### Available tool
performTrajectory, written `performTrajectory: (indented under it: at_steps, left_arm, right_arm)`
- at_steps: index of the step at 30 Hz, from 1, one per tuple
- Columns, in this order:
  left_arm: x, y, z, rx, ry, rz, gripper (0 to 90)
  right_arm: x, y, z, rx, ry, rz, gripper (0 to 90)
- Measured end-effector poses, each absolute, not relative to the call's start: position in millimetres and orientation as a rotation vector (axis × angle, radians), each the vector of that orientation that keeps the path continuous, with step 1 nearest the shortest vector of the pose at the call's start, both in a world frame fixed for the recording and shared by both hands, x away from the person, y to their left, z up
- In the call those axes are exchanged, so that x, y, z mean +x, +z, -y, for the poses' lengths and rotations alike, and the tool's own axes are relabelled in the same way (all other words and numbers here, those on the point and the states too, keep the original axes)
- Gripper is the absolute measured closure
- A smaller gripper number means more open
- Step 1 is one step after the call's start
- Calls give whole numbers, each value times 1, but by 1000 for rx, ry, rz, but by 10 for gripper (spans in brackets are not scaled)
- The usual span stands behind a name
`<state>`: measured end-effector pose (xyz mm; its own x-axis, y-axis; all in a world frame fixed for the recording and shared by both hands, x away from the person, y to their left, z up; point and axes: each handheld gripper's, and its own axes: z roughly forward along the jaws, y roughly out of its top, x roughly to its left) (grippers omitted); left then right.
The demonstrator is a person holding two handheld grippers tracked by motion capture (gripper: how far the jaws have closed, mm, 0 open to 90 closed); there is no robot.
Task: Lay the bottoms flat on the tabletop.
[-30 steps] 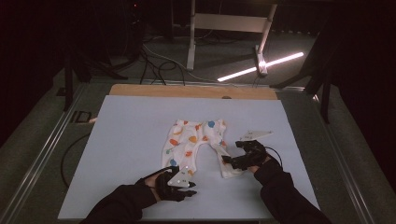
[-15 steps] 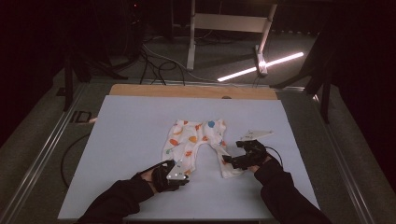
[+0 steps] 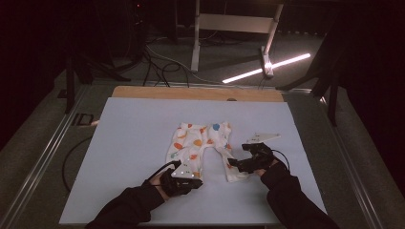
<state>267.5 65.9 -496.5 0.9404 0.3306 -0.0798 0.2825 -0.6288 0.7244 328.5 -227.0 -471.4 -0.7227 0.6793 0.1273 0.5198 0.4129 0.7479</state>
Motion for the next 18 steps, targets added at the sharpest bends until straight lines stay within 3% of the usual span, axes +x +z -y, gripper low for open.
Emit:
performTrajectory:
  at_steps: [11,16,18]
  left_arm:
    - [260,-515,-47,2345,46,-401,848]
    - [258,-511,-48,2318,-15,-354,709]
    - [260,-503,-53,2304,16,-344,629]
  right_arm:
    - [328,-472,227,1062,1197,-2472,139]
    - [328,-472,227,1064,1199,-2471,139]
    - [328,-471,228,1056,1200,-2472,138]
